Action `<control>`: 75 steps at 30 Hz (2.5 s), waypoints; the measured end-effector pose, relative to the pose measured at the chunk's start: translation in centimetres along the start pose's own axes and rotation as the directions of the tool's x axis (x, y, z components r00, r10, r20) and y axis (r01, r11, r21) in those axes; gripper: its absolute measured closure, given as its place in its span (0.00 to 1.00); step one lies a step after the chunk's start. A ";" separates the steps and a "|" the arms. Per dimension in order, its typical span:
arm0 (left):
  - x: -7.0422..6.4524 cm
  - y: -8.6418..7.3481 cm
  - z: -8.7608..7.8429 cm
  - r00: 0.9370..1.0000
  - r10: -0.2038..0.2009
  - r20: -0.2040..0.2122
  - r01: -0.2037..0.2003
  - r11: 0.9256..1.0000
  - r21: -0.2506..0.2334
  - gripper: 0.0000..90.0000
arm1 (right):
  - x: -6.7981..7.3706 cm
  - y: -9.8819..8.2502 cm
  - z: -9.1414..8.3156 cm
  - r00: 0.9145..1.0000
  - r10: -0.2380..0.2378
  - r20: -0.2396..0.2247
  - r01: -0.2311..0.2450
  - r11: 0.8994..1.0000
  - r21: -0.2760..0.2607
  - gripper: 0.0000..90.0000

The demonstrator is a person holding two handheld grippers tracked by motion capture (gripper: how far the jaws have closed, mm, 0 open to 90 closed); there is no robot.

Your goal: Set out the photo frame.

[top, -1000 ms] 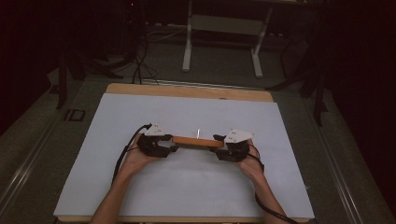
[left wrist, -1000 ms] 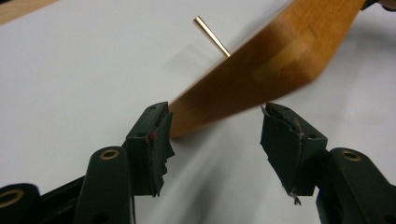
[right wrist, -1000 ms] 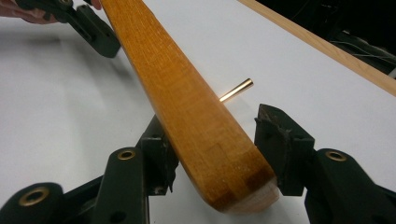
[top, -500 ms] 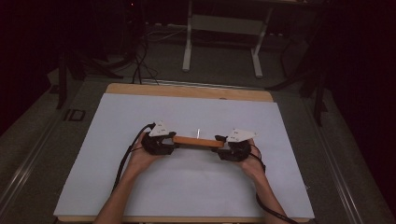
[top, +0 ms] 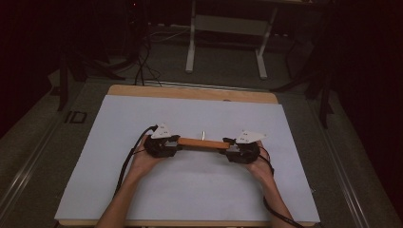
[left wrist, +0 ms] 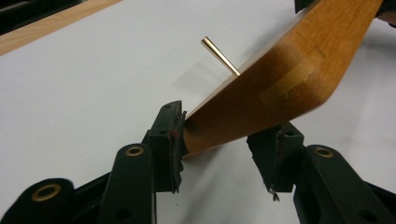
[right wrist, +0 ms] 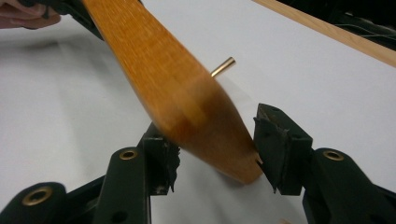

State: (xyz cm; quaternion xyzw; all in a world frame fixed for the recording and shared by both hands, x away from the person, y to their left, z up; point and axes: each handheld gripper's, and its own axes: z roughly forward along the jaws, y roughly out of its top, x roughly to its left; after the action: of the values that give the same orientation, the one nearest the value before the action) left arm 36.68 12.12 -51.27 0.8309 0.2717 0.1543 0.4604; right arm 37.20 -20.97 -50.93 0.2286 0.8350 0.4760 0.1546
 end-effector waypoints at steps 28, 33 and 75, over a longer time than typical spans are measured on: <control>-0.7 0.6 1.4 0.999 0.031 -0.027 -0.031 1.000 -0.005 0.55 | -1.0 -0.6 -0.4 0.999 0.043 0.006 -0.043 0.999 -0.005 0.57; -0.9 0.7 1.2 0.998 0.051 -0.040 -0.050 0.999 0.010 0.59 | -1.0 -0.7 -0.3 0.998 0.063 0.011 -0.063 0.998 -0.020 0.57; -0.5 1.1 -1.4 1.000 -0.008 0.028 0.008 1.000 -0.007 0.69 | -0.2 0.6 -0.8 0.997 0.079 0.010 -0.079 0.995 -0.065 0.66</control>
State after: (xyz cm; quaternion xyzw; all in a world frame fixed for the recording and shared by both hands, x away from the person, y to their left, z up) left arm 35.96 12.30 -49.59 0.8303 0.2680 0.1418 0.4675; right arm 37.12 -21.36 -49.97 0.2593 0.8084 0.5072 0.1483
